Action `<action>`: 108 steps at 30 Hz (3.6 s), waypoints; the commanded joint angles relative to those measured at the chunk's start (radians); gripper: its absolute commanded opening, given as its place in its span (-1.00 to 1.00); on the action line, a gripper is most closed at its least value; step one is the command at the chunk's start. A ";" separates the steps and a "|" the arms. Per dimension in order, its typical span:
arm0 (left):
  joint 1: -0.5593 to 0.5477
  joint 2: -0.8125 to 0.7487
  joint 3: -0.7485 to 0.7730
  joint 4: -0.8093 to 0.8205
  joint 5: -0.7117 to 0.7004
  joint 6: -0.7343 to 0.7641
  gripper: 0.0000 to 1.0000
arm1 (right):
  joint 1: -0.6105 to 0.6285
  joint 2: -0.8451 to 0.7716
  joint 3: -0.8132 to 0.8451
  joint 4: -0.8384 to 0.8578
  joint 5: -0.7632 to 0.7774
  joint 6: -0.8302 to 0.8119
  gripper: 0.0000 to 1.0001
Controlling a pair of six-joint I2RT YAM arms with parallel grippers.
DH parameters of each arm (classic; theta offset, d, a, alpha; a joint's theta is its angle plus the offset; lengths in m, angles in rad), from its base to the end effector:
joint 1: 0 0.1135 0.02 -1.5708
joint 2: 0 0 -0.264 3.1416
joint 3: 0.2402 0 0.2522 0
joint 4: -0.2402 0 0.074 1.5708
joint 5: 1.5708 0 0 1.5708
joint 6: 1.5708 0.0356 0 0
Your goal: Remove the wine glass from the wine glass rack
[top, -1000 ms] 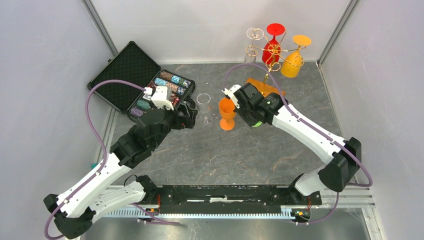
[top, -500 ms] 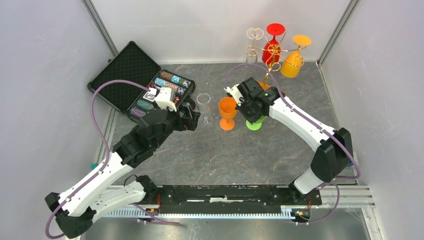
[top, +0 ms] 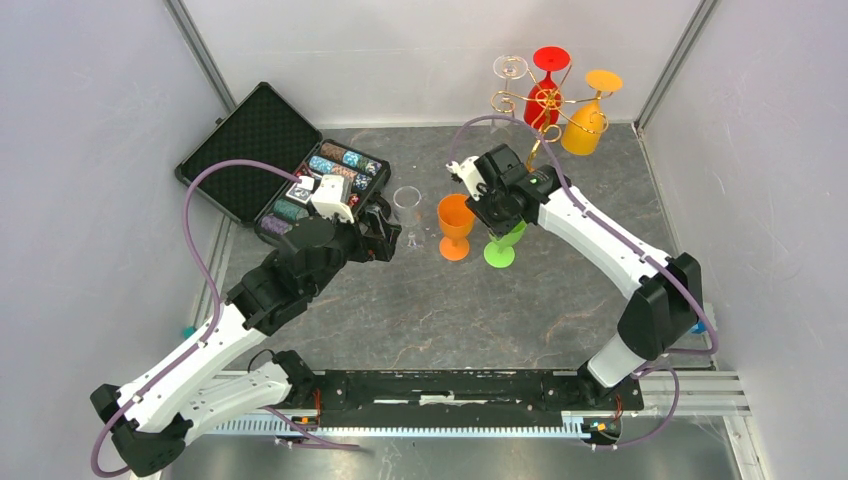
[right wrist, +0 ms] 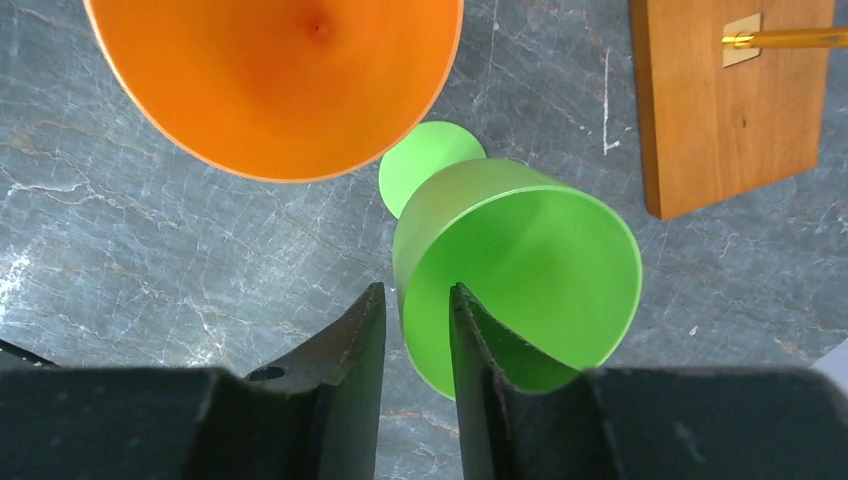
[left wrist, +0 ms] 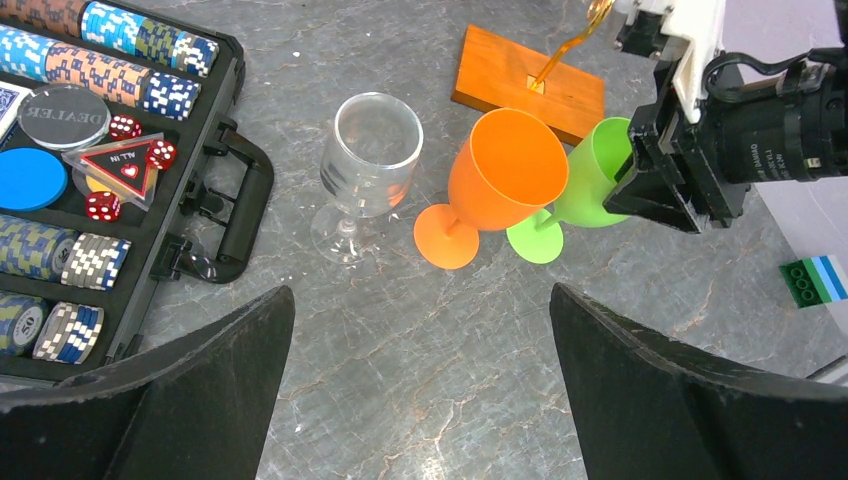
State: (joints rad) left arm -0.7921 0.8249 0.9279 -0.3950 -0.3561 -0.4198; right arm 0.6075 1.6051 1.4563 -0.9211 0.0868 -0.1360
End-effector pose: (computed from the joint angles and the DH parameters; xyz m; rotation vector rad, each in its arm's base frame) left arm 0.1361 -0.1202 0.3614 0.0996 1.8726 -0.5123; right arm 0.2750 0.1874 0.3043 -0.9297 2.4652 0.0462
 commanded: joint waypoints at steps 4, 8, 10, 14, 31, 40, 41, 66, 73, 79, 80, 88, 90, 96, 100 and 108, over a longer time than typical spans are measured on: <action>0.001 -0.009 0.009 0.035 0.006 0.019 1.00 | -0.002 -0.035 0.108 0.018 0.001 0.010 -0.23; 0.001 -0.012 0.012 0.032 0.003 0.019 1.00 | -0.002 -0.106 0.132 0.040 -0.080 -0.017 -0.06; 0.001 -0.015 0.011 0.031 -0.001 0.018 1.00 | -0.002 -0.159 0.128 0.071 -0.133 -0.024 0.04; 0.000 -0.015 0.011 0.034 -0.008 0.015 1.00 | -0.019 -0.266 0.127 0.147 -0.234 -0.025 0.23; 0.001 -0.007 0.014 0.045 0.008 0.006 1.00 | -0.478 -0.323 0.310 0.445 0.028 0.323 0.76; 0.001 -0.008 0.005 0.051 0.019 0.000 1.00 | -0.917 -0.239 0.093 0.759 -0.519 0.734 0.75; 0.001 -0.007 0.004 0.051 0.018 -0.002 1.00 | -0.940 -0.244 0.047 0.827 -0.558 0.798 0.75; 0.001 0.009 0.005 0.054 0.016 -0.028 1.00 | -0.967 -0.161 -0.106 1.028 -0.479 1.148 -0.01; 0.001 0.008 0.005 0.052 0.013 -0.034 1.00 | -0.909 -0.131 -0.074 0.989 -0.389 1.118 -0.24; 0.001 0.008 0.009 0.045 0.003 -0.034 1.00 | -0.881 -0.109 -0.086 1.030 -0.362 1.150 -0.26; 0.001 0.007 0.009 0.044 0.003 -0.034 1.00 | -0.880 -0.109 -0.093 1.045 -0.357 1.159 -0.25; 0.001 0.006 0.006 0.043 -0.009 -0.034 1.00 | -0.879 -0.089 -0.143 1.167 -0.341 1.240 -0.32; 0.001 0.006 0.008 0.040 -0.012 -0.032 1.00 | -0.879 -0.070 -0.135 1.175 -0.344 1.255 -0.33; 0.001 0.002 0.006 0.035 -0.020 -0.035 1.00 | -0.879 -0.021 -0.102 1.181 -0.354 1.274 -0.33; 0.001 0.002 0.005 0.034 -0.021 -0.037 1.00 | -0.880 0.004 -0.100 1.235 -0.377 1.316 -0.32; 0.001 0.003 0.005 0.035 -0.024 -0.036 1.00 | -0.879 0.063 -0.054 1.272 -0.393 1.356 -0.21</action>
State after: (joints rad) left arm -0.7921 0.8375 0.9279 -0.3878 -0.3626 -0.4286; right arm -0.2729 1.6386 1.3361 0.2810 -0.2874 1.1862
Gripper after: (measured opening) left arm 0.994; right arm 0.383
